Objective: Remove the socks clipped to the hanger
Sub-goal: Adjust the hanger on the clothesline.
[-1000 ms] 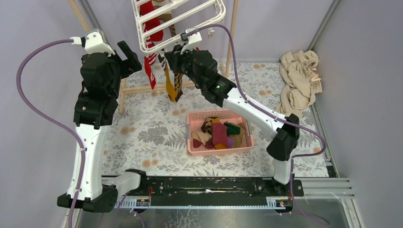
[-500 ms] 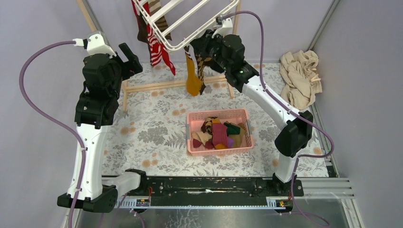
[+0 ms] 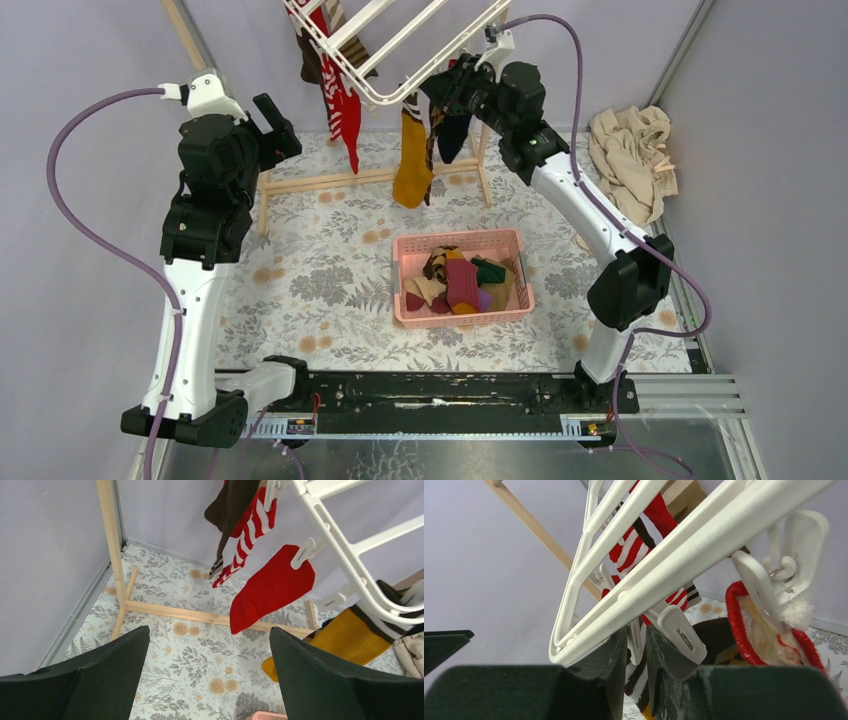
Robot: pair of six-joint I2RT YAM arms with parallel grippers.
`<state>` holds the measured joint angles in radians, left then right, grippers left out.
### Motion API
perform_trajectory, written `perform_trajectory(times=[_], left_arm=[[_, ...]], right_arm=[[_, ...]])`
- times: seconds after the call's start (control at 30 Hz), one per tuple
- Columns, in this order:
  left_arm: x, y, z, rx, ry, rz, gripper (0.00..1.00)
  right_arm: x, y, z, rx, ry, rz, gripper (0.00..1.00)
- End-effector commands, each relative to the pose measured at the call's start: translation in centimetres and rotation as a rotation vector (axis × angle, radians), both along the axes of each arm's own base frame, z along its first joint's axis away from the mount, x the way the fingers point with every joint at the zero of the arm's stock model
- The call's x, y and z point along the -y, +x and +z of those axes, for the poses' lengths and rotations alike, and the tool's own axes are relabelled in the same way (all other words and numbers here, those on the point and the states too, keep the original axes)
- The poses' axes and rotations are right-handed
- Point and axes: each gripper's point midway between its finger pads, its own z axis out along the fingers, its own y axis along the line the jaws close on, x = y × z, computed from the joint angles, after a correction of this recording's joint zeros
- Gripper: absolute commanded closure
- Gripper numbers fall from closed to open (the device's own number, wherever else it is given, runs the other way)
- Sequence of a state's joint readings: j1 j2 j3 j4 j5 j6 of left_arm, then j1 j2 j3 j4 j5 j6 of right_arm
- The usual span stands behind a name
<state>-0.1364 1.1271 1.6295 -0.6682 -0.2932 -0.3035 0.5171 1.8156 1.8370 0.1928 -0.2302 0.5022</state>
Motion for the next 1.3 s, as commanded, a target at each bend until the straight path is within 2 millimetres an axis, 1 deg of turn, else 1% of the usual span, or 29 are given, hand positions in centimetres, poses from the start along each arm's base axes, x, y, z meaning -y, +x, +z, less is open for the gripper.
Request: perform_trajectory(times=[0.0,0.13,0.33,0.43,0.57,0.63,0.77,0.87,0.97,1.0,1.07,1.17,1.27], left_arm=[[-0.1,-0.2,0.0,0.011,0.002,-0.001,0.04],[-0.1,-0.3,-0.3,0.006,0.003,0.002,0.04],[-0.1,-0.4,-0.3,0.011,0.001,0.0,0.04],[-0.1,-0.6,-0.1,0.015,-0.001,0.0,0.04],[0.0,-0.6,-0.2,0.014,-0.006,-0.004,0.05],[0.0,-0.6,-0.2,0.015,-0.009,-0.006,0.05],[0.1,-0.7,-0.2,0.015,-0.012,-0.01,0.05],[0.1,-0.9,0.0,0.021,-0.011,-0.01,0.05],[0.1,-1.0,0.2,0.023,-0.01,-0.012,0.05],[0.1,-1.0,0.2,0.022,-0.01,-0.013,0.05],[0.1,-1.0,0.3,0.024,-0.009,-0.013,0.05],[0.1,-1.2,0.3,0.021,-0.006,-0.014,0.05],[0.1,-1.4,0.4,0.025,-0.008,-0.018,0.05]], right_arm=[[5.3,-1.4,10.6,0.242,0.178,-0.075,0.73],[5.5,-2.3,11.8,0.255,0.199,0.002,0.72],[5.8,-5.0,13.8,0.301,0.22,0.091,0.71],[6.2,-6.2,14.8,0.322,0.222,0.107,0.71],[6.5,-7.9,15.8,0.346,0.218,0.136,0.7],[6.4,-8.3,15.8,0.338,0.21,0.148,0.66],[6.2,-8.6,14.7,0.302,0.18,0.173,0.6],[6.4,-8.4,13.0,0.257,0.148,0.156,0.58],[6.5,-8.5,11.4,0.223,0.124,0.161,0.54],[6.6,-8.6,11.1,0.215,0.119,0.159,0.49],[6.9,-8.7,10.2,0.194,0.107,0.152,0.44],[8.0,-8.8,9.3,0.167,0.098,0.112,0.41],[10.2,-8.7,8.8,0.136,0.104,0.036,0.38]])
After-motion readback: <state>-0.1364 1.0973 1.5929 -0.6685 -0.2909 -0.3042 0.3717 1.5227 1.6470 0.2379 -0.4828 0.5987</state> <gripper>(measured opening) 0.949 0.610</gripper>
